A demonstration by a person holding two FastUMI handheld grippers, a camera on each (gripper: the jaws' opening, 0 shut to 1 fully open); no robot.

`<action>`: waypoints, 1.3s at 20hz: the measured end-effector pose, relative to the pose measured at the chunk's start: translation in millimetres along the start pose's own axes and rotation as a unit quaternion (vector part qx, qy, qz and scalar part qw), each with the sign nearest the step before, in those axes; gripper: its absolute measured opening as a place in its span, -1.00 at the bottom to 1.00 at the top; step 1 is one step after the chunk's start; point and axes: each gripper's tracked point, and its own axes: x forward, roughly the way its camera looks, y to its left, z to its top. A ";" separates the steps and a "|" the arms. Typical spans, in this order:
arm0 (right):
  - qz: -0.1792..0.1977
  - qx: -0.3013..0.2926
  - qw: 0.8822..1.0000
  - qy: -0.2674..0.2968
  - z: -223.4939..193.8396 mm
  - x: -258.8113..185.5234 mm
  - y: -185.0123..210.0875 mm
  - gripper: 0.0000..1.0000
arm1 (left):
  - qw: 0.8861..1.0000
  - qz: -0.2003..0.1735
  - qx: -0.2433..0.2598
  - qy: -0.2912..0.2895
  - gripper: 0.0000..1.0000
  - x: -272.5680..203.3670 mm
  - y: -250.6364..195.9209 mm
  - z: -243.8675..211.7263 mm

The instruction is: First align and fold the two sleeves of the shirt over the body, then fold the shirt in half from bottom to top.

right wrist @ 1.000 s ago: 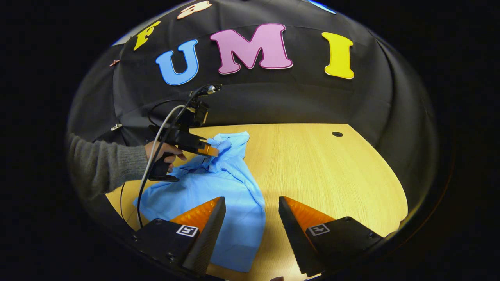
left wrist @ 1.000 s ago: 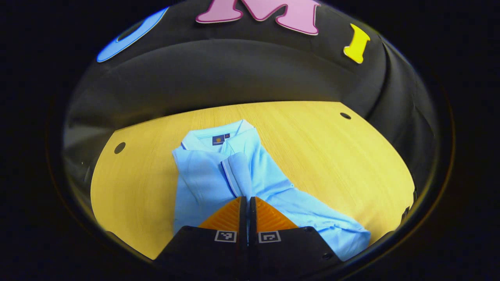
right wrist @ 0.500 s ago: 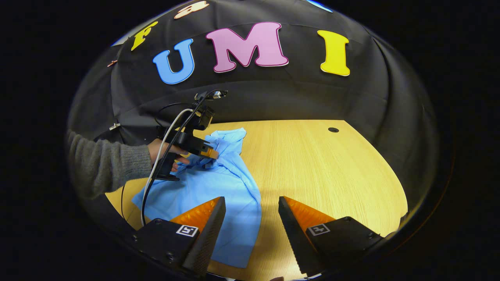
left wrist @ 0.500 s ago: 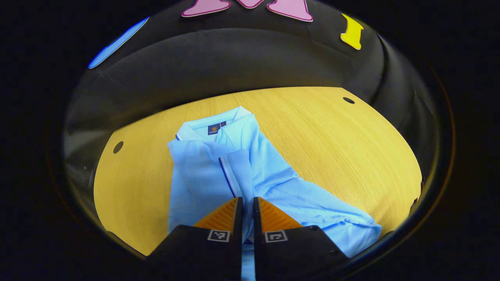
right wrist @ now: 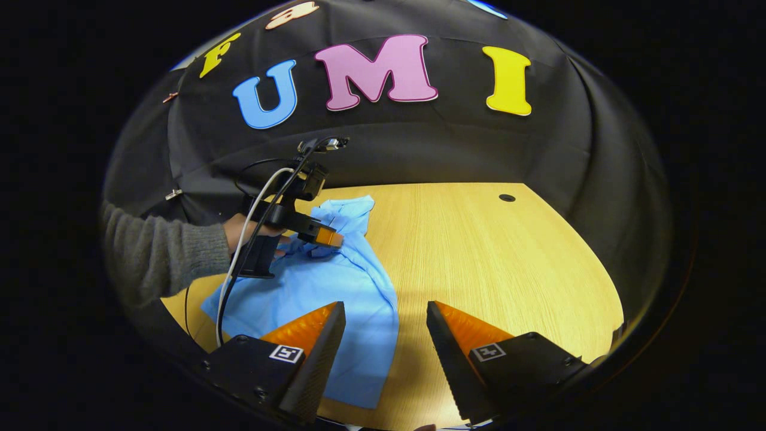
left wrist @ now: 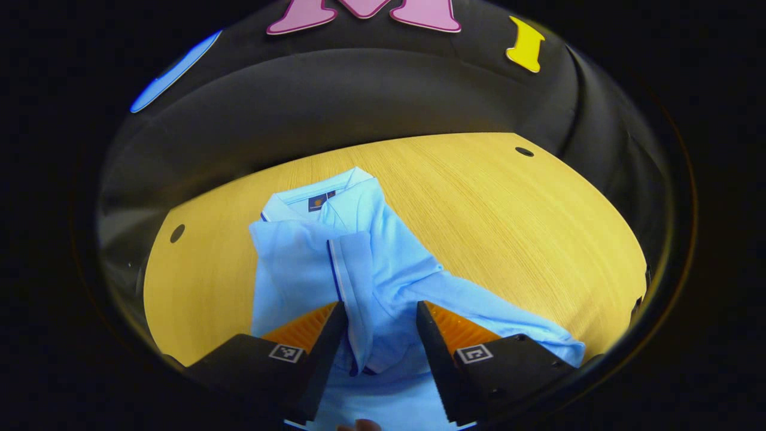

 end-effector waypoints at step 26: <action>-0.075 0.018 0.987 0.140 -127.9 -32.5 32.1 0.96 | 0.993 0.061 -0.073 0.067 0.72 -241.7 100.0 -259.2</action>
